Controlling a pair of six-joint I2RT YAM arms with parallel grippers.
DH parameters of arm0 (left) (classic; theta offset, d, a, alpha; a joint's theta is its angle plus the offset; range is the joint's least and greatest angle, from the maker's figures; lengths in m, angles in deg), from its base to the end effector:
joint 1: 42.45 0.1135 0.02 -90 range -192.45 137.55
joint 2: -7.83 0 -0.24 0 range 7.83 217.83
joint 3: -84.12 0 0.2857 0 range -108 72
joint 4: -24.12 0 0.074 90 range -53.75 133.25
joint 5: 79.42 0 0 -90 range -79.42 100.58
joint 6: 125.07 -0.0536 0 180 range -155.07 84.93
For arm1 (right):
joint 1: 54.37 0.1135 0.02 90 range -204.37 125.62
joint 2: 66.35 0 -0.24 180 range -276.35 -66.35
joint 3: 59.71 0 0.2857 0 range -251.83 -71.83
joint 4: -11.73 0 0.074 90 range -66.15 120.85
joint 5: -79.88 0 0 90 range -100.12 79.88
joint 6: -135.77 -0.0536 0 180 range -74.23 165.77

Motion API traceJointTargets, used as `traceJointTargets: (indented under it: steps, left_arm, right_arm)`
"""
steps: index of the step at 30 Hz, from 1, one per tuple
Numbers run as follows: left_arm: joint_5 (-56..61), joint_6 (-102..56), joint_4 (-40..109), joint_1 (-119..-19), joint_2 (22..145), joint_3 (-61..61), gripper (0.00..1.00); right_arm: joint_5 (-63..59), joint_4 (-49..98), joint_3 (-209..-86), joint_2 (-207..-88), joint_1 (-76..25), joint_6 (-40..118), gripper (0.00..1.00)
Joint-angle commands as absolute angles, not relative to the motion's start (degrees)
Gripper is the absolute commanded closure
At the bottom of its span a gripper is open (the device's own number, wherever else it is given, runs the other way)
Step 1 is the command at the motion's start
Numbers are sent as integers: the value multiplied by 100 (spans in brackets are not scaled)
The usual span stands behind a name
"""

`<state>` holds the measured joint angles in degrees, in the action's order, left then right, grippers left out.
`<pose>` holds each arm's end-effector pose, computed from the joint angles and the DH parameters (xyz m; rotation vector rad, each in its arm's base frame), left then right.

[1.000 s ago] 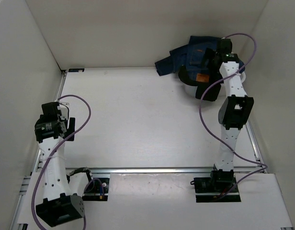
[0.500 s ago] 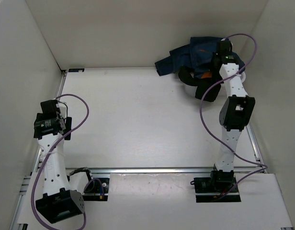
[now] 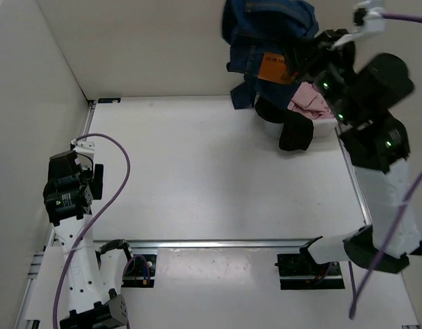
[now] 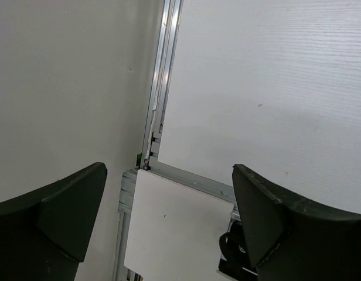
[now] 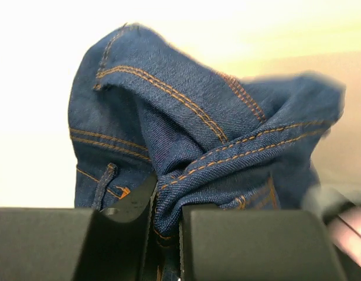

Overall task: Fold and stack the trousers
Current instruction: Grab the trousers from the pile, then flatten the trousers out

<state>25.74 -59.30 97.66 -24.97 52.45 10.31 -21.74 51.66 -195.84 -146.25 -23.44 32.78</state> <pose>0.1756 0.0700 0.3335 0.0071 2.4098 0.6597 0.2270 0.1234 0.6228 -0.0283 1.3101 0.5254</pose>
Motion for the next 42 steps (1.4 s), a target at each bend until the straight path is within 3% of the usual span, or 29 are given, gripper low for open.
traceJointTargets:
  steps: [1, 3, 6, 11, 15, 19, 21, 22, 23, 25, 26, 28, 29, 30, 32, 33, 37, 42]
  left_arm:
    - [2236, -5950, 9689, -2470, 5169, 749, 0]
    - [2236, -5898, 9689, -2470, 5169, 688, 0]
    - [2183, -5836, 9689, -2470, 5169, 617, 0]
    - [2122, -5836, 9637, -2470, 5283, 459, 0]
    - [2051, -6029, 9584, -2470, 5344, 459, 0]
    - [1998, -6486, 9461, -2470, 5608, 344, 0]
    - [1937, -6678, 9461, -2470, 5835, 283, 0]
    - [1937, -6680, 9461, -2470, 5924, 231, 0]
    - [1876, -6758, 9461, -2470, 5994, 230, 0]
    - [1735, -6812, 9461, -2470, 6205, 291, 0]
    - [1648, -6812, 9461, -2470, 6276, 292, 0]
    - [1235, -6812, 9671, -2470, 6503, 475, 0]
    - [1034, -6812, 9759, -2470, 6600, 528, 0]
    - [814, -6812, 9855, -2470, 6697, 581, 0]
    - [-20, -6759, 10180, -2531, 7091, 791, 2]
    - [-310, -6698, 10260, -2627, 7224, 888, 4]
    - [-779, -6505, 10191, -3678, 7734, 1451, 9]
    - [53, -6267, 9366, -5069, 7954, 2458, 4]
  right_arm:
    - [-1504, 3724, -19541, -14378, -1825, 2971, 100]
    - [-50, 2622, -19541, -14474, -1746, 1883, 100]
    - [841, 1092, -19182, -14755, -1693, 55, 100]
    - [536, 654, -18339, -15177, -763, -310, 100]
    - [395, -907, -16954, -15494, -884, -2428, 100]
    - [228, -1437, -15817, -15828, -1262, -3857, 100]
    - [105, -1517, -14781, -15881, -1665, -4771, 76]
    - [104, -1613, -14377, -15881, -1841, -5009, 56]
    - [104, -1614, -13668, -15881, -2182, -5125, 22]
    - [498, -638, -13380, -15758, -2492, -4716, 4]
    - [691, 180, -13501, -15758, -2719, -4173, 1]
    - [651, 2548, -15069, -15941, -2722, -1445, 1]
    - [-386, 5110, -15902, -16142, -2443, -451, 1]
    - [-1014, 6119, -17425, -16658, -2249, 925, 1]
    - [-1730, 7633, -18141, -17118, -2002, 1586, 1]
    - [-1854, 7745, -18143, -17120, -2001, 1728, 1]
    - [-1760, 7361, -15998, -16270, -2394, 1696, 1]
    - [-1689, 7220, -14261, -15732, -2950, 1361, 1]
